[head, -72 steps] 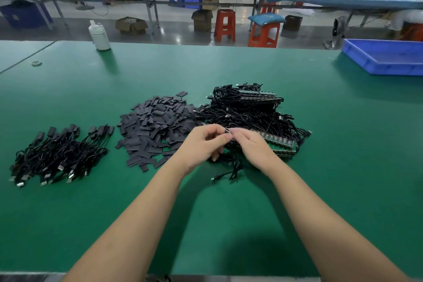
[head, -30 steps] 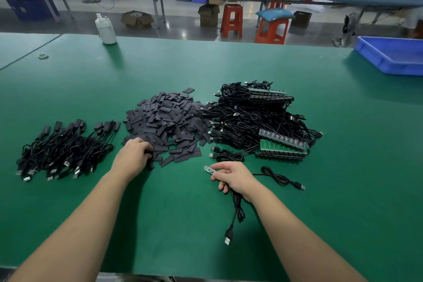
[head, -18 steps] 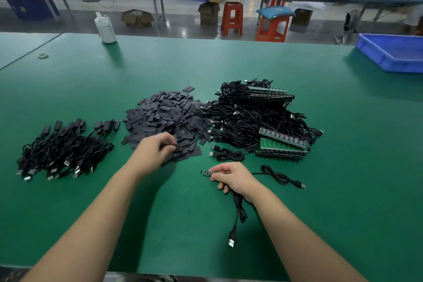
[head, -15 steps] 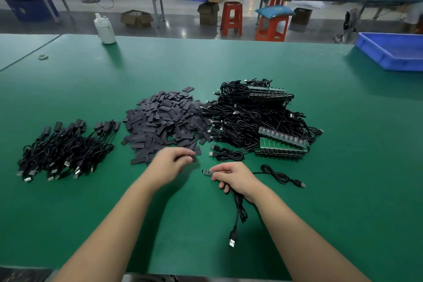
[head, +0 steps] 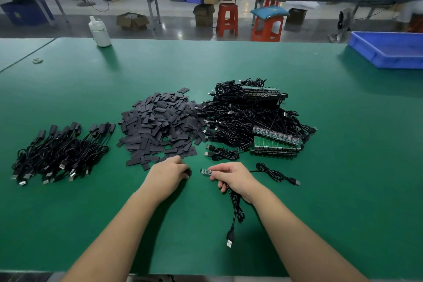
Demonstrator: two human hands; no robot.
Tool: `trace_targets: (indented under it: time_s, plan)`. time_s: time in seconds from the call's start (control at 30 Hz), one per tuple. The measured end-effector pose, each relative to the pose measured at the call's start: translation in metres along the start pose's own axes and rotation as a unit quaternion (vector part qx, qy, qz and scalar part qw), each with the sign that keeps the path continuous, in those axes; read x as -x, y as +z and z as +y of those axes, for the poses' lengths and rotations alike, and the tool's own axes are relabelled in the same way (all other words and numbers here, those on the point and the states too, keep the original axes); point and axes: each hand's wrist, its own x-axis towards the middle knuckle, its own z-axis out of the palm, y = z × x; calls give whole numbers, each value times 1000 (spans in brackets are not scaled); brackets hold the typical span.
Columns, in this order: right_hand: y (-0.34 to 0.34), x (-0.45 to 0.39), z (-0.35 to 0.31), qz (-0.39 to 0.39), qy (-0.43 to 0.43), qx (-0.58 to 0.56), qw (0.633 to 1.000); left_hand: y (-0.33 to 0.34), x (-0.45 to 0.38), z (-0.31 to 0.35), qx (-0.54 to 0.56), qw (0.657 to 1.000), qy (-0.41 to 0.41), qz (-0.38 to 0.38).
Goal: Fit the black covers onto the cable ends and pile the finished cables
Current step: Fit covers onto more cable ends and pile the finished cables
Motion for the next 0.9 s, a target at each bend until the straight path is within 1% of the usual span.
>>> trace_targets:
  time_s: [0.07, 0.17, 0.27, 0.43, 0.57, 0.77, 0.9]
  plan:
    - [0, 1, -1, 1, 1, 0, 1000, 3, 3, 1, 74, 997, 10, 32]
    - [-1, 1, -2, 0, 3, 0, 1000, 4, 7, 7, 195, 978, 10, 72]
    - [-2, 3, -3, -4, 3, -4, 1000, 5, 8, 13, 237, 967, 4, 89]
    - [-2, 3, -4, -7, 6, 0, 1000, 6, 8, 15, 252, 962, 3, 104]
    - [-1, 3, -5, -4, -2, -10, 1000, 7, 8, 15, 239, 966, 8, 102]
    - [1, 4, -6, -7, 0, -10, 1000, 7, 10, 17, 203, 971, 57, 108]
    - [0, 5, -7, -8, 2, -12, 1000, 6, 10, 18, 183, 976, 65, 101]
